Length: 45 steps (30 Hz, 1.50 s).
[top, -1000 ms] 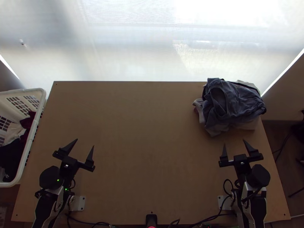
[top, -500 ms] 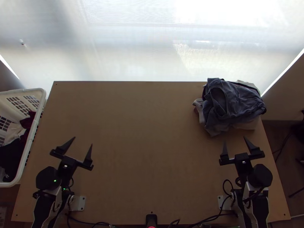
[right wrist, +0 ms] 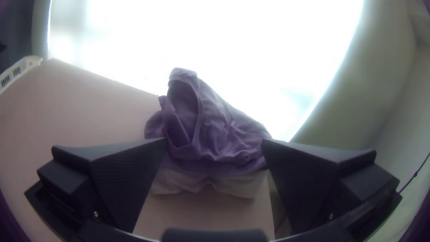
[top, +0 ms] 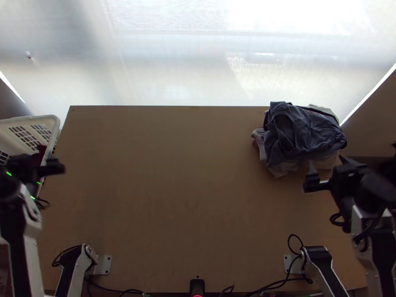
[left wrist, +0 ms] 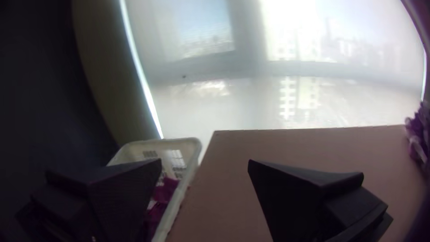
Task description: Fold the t-shirt
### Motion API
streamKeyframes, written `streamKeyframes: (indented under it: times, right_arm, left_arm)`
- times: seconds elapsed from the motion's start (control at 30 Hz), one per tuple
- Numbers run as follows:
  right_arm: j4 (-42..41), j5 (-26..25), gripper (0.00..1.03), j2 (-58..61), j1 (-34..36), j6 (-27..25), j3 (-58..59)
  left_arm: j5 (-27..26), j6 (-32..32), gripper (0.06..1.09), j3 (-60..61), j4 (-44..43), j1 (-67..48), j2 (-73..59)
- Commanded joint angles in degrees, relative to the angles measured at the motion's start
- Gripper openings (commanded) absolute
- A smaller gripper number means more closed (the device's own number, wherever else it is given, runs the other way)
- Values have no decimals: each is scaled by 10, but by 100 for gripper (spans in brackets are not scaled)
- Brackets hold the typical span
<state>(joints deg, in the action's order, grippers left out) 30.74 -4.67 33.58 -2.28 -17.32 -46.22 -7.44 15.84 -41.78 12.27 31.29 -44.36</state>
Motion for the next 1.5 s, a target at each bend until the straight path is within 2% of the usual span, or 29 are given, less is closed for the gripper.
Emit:
streamKeyframes:
  times: [0.0, 0.07, 0.13, 0.23, 0.3, 0.43, 0.53, 0.63, 0.77, 0.83, 1.0, 1.33, 1.37, 1.4, 1.47]
  right_arm:
    - [198, -6, 98, 162, -40, 94, -292]
    - [250, -7, 98, 190, -77, 112, -350]
    - [303, -7, 98, 219, -120, 153, -415]
    - [340, -8, 98, 245, -155, 178, -470]
    - [365, -8, 98, 260, -176, 178, -491]
    - [387, -9, 98, 261, -221, 174, -517]
    - [412, -11, 98, 262, -251, 129, -513]
    - [425, -27, 98, 272, -289, 118, -521]
    - [428, -47, 98, 290, -320, 130, -524]
    - [427, -59, 98, 296, -342, 151, -524]
    - [430, -59, 98, 299, -337, 159, -512]
    - [434, -60, 98, 312, -338, 152, -513]
    - [434, -60, 98, 313, -338, 152, -513]
    - [434, -60, 98, 313, -338, 152, -513]
    - [434, -61, 98, 316, -338, 152, -513]
  left_arm:
    - [-53, 32, 98, -293, 137, 280, -325]
    - [-54, 55, 98, -375, 184, 328, -412]
    - [-54, 75, 98, -444, 222, 352, -483]
    - [-54, 122, 97, -508, 275, 367, -565]
    - [-51, 172, 98, -535, 345, 368, -620]
    - [-51, 213, 97, -562, 346, 395, -710]
    - [-48, 249, 97, -614, 376, 400, -789]
    - [-27, 264, 97, -696, 418, 401, -876]
    - [-22, 284, 94, -786, 460, 400, -957]
    - [-14, 293, 95, -804, 451, 396, -980]
    - [19, 328, 95, -889, 446, 385, -1070]
    - [39, 344, 94, -891, 352, 359, -1138]
    - [38, 344, 89, -891, 343, 356, -1138]
    - [38, 344, 79, -891, 339, 353, -1140]
    - [38, 343, 69, -891, 326, 347, -1148]
